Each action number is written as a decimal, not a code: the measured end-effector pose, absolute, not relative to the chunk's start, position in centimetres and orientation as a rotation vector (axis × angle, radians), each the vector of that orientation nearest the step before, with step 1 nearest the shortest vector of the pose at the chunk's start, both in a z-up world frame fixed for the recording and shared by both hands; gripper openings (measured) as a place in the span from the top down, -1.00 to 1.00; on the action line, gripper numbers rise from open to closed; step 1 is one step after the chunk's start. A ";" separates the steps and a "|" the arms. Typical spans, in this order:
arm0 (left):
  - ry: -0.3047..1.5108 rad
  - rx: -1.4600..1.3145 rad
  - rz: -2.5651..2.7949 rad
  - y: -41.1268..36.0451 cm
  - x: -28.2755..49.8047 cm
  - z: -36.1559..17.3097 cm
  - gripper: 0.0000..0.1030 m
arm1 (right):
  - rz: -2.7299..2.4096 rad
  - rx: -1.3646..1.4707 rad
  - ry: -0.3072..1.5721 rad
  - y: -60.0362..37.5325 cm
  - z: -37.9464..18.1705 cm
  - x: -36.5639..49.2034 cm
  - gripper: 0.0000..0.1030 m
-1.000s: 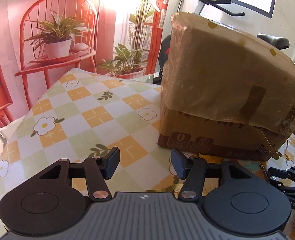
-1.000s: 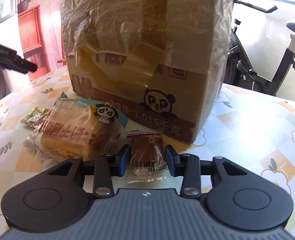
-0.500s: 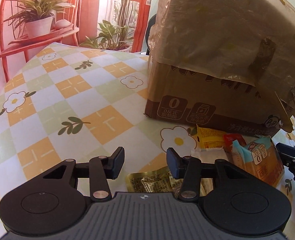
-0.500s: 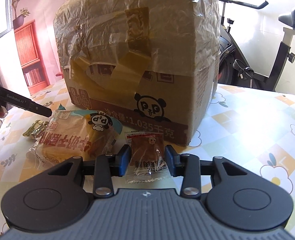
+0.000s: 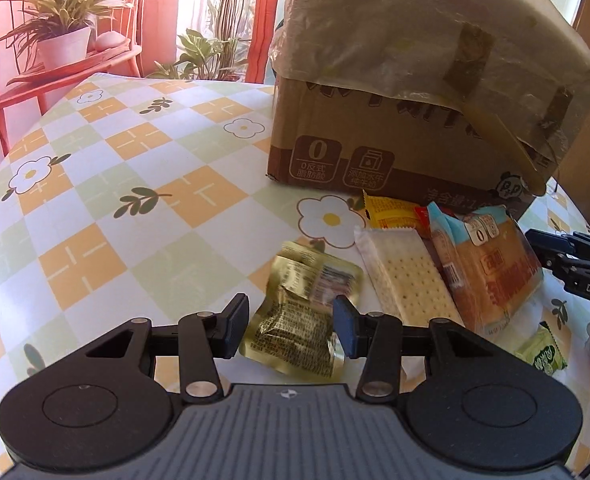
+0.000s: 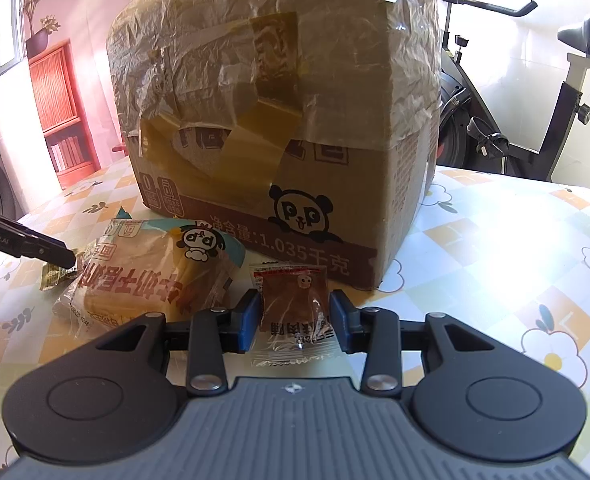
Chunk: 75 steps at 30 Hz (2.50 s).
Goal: Organize snacks
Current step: 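Grasp the gold packet with the left gripper while the right holds the brown packet, then carry both packets over the box and open both grippers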
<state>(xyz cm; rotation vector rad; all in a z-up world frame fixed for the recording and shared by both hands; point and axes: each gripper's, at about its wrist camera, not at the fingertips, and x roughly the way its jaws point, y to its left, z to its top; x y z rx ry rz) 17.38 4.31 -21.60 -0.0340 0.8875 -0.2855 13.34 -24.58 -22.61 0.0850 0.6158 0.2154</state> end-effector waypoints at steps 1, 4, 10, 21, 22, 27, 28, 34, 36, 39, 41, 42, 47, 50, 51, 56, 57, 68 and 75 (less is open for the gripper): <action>0.883 -0.027 -0.291 4.2 16.9 -21.5 0.05 | 0.216 0.085 0.616 -24.6 -22.6 13.3 0.22; 0.860 0.052 -0.305 3.2 15.7 -21.3 0.01 | 0.218 0.084 0.618 -24.5 -22.6 13.4 0.22; 0.870 0.052 -0.231 1.9 16.5 -21.5 -0.22 | 0.217 0.084 0.619 -24.5 -22.6 13.3 0.22; 0.875 0.077 -0.080 -0.3 16.5 -22.2 -0.34 | 0.221 0.084 0.622 -24.5 -22.7 13.4 0.22; 0.870 0.076 -0.077 -0.3 16.4 -22.2 -0.33 | 0.221 0.084 0.622 -24.6 -22.7 13.4 0.22; 0.858 0.036 -0.089 0.1 15.9 -21.7 0.03 | 0.222 0.086 0.619 -24.6 -22.6 13.4 0.22; 0.856 0.019 -0.095 0.3 15.9 -21.5 0.08 | 0.222 0.086 0.619 -24.6 -22.6 13.3 0.22; 0.791 -0.006 -0.109 0.8 15.3 -20.4 0.13 | 0.229 0.084 0.617 -24.6 -22.6 13.3 0.22; 0.777 -0.005 -0.106 0.8 15.3 -20.1 0.14 | 0.230 0.083 0.609 -24.6 -22.5 13.2 0.22; 0.763 -0.013 -0.098 1.1 15.4 -19.7 0.14 | 0.222 0.071 0.604 -24.6 -22.3 12.9 0.22; 0.748 -0.022 -0.090 1.5 15.4 -19.3 0.14 | 0.221 0.049 0.601 -24.4 -21.9 12.6 0.22; 0.740 -0.026 -0.086 1.7 15.3 -19.0 0.14 | 0.224 0.039 0.596 -24.3 -21.7 12.4 0.22; 0.685 -0.045 -0.074 2.5 14.9 -17.6 0.13 | 0.238 0.039 0.568 -24.0 -20.1 10.6 0.22; 0.638 -0.050 -0.072 2.6 14.8 -16.4 0.13 | 0.258 0.007 0.527 -23.7 -18.4 9.4 0.22; 0.624 -0.053 -0.078 2.7 14.9 -15.8 0.13 | 0.262 -0.004 0.511 -23.6 -17.8 9.1 0.22; 0.516 -0.065 -0.112 2.6 15.6 -12.1 0.13 | 0.275 -0.007 0.407 -23.4 -13.7 7.5 0.22; 0.491 -0.058 -0.120 2.4 15.8 -11.2 0.13 | 0.283 0.003 0.383 -23.5 -12.7 7.4 0.22; 0.298 -0.022 -0.235 -1.8 20.4 -2.1 0.12 | 0.270 0.001 0.249 -24.5 -3.5 13.4 0.22; 0.371 0.050 -0.274 -6.8 28.0 -1.0 0.10 | 0.216 -0.021 0.389 -24.6 -2.6 23.5 0.22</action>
